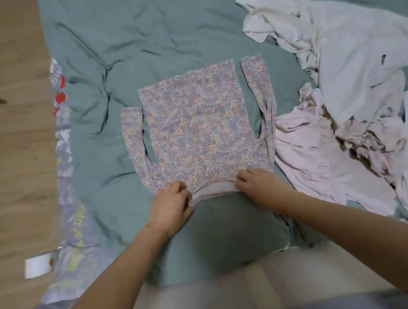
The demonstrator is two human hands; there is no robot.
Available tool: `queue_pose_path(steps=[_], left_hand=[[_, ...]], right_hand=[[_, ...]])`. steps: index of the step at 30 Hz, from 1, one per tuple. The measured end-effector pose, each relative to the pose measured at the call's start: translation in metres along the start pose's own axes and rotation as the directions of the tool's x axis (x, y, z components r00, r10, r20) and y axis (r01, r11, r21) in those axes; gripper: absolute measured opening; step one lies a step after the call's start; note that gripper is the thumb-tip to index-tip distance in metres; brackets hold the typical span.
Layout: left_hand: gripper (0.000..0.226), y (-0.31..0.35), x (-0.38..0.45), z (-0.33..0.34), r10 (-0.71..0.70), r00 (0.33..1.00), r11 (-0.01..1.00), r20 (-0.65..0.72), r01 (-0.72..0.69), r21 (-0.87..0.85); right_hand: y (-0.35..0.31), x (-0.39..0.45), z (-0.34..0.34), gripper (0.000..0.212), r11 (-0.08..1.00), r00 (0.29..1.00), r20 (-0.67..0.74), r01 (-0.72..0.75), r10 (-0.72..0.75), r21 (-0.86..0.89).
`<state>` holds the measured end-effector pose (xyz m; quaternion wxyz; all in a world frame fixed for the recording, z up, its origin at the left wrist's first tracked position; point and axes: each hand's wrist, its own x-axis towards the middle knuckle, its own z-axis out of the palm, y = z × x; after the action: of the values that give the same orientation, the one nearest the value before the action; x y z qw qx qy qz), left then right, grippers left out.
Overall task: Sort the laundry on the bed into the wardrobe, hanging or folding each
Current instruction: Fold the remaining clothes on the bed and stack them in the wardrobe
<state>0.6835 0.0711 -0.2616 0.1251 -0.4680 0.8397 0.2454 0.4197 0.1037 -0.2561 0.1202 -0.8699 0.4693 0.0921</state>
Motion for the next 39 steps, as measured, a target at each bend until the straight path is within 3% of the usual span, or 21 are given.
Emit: queue_pose_path(steps=[2,4,7,9,13,15,17,19,22,24,25,28,30,32,35,37,39], left_hand=[[0.012,0.013,0.001,-0.001,-0.012,1.0,0.999,-0.027,0.011,-0.039],[0.009,0.022,-0.003,-0.001,0.072,0.995,0.997,-0.066,-0.074,-0.025],[0.021,0.024,-0.014,0.004,0.259,0.956,0.962,-0.134,-0.243,0.122],[0.028,0.021,-0.02,0.012,0.327,0.938,0.936,-0.114,-0.304,0.178],[0.033,0.014,-0.022,0.022,0.396,0.918,0.91,0.021,-0.395,0.129],[0.044,0.016,-0.017,0.015,0.318,0.947,0.947,-0.044,-0.316,0.052],[0.051,0.02,-0.011,0.008,0.145,0.984,0.987,-0.099,-0.152,-0.061],[0.06,0.021,-0.008,0.012,0.028,1.0,0.999,0.005,-0.027,-0.023],[0.077,0.021,-0.014,0.031,-0.056,0.96,0.991,0.274,0.019,0.135],[0.075,0.021,-0.014,0.033,-0.113,0.913,0.986,0.393,0.053,0.161],[0.074,0.024,-0.009,0.025,-0.123,0.908,0.986,0.4,0.064,0.156],[0.052,0.037,0.017,-0.01,-0.088,0.972,0.986,0.218,0.054,0.159],[0.04,0.05,0.037,-0.031,-0.039,0.997,0.99,0.07,0.029,0.135],[0.036,0.064,0.057,-0.043,-0.039,0.999,0.999,0.004,0.039,0.036],[0.031,0.088,0.087,-0.05,-0.066,0.996,0.989,-0.052,0.059,-0.137],[0.028,0.101,0.102,-0.051,-0.094,0.991,0.97,-0.099,0.069,-0.234],[0.025,0.114,0.119,-0.048,-0.143,0.98,0.938,-0.14,0.089,-0.335]], right_hand=[[-0.003,-0.003,-0.004,0.033,0.999,1.0,-0.011,-0.005,0.005,0.041],[-0.006,-0.006,-0.008,0.031,0.995,1.0,-0.024,0.005,-0.002,0.098],[-0.009,-0.01,-0.017,0.03,0.971,0.992,0.009,-0.123,0.124,0.206],[-0.01,-0.013,-0.014,0.028,0.969,0.991,0.035,-0.133,0.128,0.208],[-0.008,-0.016,-0.006,0.023,0.98,0.939,0.343,-0.095,0.029,0.177],[-0.005,-0.009,-0.012,0.017,0.98,0.938,0.347,-0.093,0.026,0.178],[-0.002,0.0,-0.012,0.021,0.977,0.989,0.143,-0.063,0.034,0.204],[-0.003,0.006,-0.005,0.044,0.979,0.996,0.03,-0.092,0.088,0.18],[-0.006,-0.007,0.015,0.094,0.976,0.943,0.306,-0.174,0.127,0.131],[-0.004,-0.025,0.024,0.103,0.979,0.909,0.412,-0.142,0.07,0.147],[0.0,-0.03,0.021,0.098,0.971,0.922,0.385,-0.136,0.052,0.195],[0.021,-0.033,-0.002,0.045,0.931,0.98,0.026,-0.196,0.198,0.308],[0.048,-0.033,-0.011,0.035,0.898,0.907,-0.163,-0.333,0.388,0.286],[0.074,-0.033,-0.011,0.055,0.839,0.834,-0.141,-0.501,0.534,0.211],[0.103,-0.031,-0.002,0.088,0.799,0.805,0.07,-0.593,0.589,0.101],[0.111,-0.026,0.006,0.09,0.818,0.816,0.094,-0.575,0.57,0.027],[0.123,-0.024,0.013,0.075,0.84,0.835,0.1,-0.542,0.54,-0.009]])
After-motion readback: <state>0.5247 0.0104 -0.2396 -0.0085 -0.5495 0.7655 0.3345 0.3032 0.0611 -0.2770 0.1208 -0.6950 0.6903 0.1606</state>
